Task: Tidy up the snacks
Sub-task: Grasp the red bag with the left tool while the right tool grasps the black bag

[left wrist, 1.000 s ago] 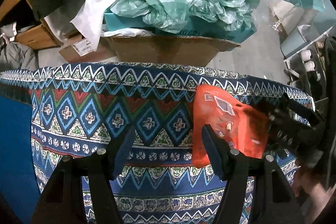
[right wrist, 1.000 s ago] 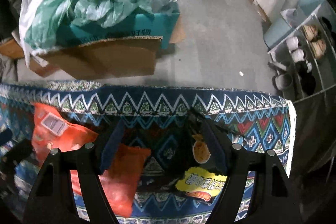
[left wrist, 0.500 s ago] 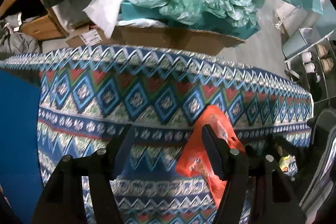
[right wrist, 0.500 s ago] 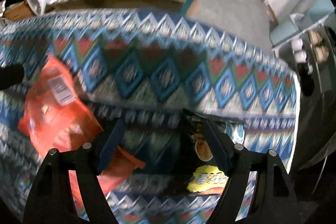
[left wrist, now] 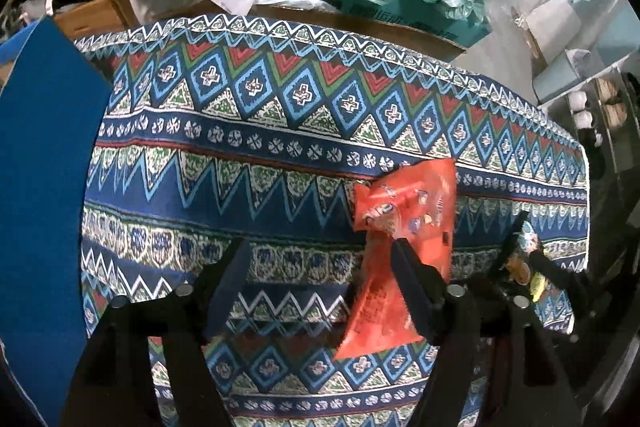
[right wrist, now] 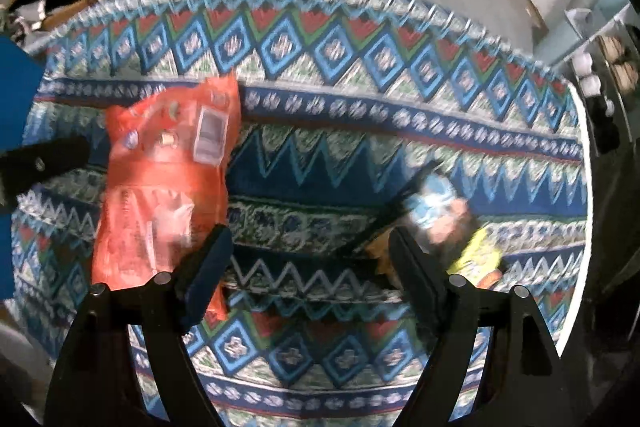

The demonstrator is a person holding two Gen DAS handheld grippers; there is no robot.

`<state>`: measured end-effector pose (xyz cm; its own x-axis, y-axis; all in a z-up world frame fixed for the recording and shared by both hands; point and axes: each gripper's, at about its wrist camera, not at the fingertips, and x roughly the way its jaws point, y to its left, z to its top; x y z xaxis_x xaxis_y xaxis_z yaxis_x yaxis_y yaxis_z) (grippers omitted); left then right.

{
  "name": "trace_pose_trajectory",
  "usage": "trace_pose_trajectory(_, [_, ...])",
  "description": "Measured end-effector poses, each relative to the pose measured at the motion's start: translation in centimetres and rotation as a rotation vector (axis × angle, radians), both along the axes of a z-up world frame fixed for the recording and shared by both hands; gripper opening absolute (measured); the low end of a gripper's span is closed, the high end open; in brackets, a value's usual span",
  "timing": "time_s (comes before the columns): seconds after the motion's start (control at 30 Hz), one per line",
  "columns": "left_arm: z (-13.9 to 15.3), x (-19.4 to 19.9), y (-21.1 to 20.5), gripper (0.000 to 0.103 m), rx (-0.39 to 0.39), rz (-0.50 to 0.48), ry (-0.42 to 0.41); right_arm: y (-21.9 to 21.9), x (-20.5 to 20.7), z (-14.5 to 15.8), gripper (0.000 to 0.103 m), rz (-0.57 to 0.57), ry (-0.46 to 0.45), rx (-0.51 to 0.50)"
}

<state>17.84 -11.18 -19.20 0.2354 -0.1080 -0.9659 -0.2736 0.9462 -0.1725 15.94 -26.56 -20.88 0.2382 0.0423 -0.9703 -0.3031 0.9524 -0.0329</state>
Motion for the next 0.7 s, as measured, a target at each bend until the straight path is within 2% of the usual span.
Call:
trace_pose_trajectory(0.17, [0.2, 0.1, -1.3, 0.079, -0.038, -0.017, 0.009, -2.9, 0.7, 1.6, 0.083, 0.145, -0.029, -0.038])
trace_pose_trajectory(0.3, [-0.2, 0.6, -2.7, 0.081, -0.056, -0.020, 0.023, -6.4, 1.6, 1.2, 0.083, 0.173, 0.033, -0.010])
trace_pose_trajectory(0.5, [-2.1, 1.4, -5.1, 0.081, -0.086, -0.034, 0.074, -10.7, 1.4, -0.2, 0.083, 0.193, 0.078, 0.015])
trace_pose_trajectory(0.7, [-3.4, 1.9, -6.6, 0.082, -0.095, -0.030, 0.112, -11.3, -0.1, -1.7, 0.083, 0.254, 0.097, 0.034])
